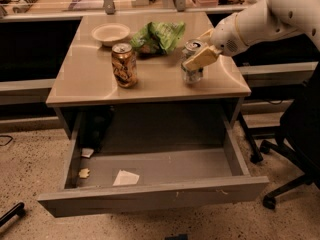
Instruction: Pick 7up can from top drawer and place on counter
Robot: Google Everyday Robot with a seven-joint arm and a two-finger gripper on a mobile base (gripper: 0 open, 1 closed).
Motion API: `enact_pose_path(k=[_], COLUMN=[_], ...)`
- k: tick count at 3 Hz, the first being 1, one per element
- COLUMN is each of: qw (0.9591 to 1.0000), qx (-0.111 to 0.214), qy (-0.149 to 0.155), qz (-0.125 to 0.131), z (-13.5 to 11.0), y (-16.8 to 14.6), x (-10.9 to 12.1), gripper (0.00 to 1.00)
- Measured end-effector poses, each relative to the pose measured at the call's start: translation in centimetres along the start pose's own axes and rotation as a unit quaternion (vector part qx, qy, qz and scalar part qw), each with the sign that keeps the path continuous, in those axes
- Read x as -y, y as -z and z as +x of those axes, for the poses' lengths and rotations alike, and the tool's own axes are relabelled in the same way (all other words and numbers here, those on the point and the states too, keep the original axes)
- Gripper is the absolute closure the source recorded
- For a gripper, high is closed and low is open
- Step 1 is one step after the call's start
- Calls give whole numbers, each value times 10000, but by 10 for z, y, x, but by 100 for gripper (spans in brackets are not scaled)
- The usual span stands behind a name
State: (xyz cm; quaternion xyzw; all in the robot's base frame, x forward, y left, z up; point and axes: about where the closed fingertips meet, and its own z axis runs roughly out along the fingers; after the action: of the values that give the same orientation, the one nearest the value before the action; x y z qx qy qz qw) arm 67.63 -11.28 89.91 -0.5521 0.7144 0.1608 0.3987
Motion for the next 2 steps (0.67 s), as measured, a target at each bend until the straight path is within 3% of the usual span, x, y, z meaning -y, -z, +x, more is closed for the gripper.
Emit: enact_pose_path(k=[2], qw=[9994], qx=[1], qy=[-344], qz=[49], z=[23], y=[-19], x=[11], gripper=[100])
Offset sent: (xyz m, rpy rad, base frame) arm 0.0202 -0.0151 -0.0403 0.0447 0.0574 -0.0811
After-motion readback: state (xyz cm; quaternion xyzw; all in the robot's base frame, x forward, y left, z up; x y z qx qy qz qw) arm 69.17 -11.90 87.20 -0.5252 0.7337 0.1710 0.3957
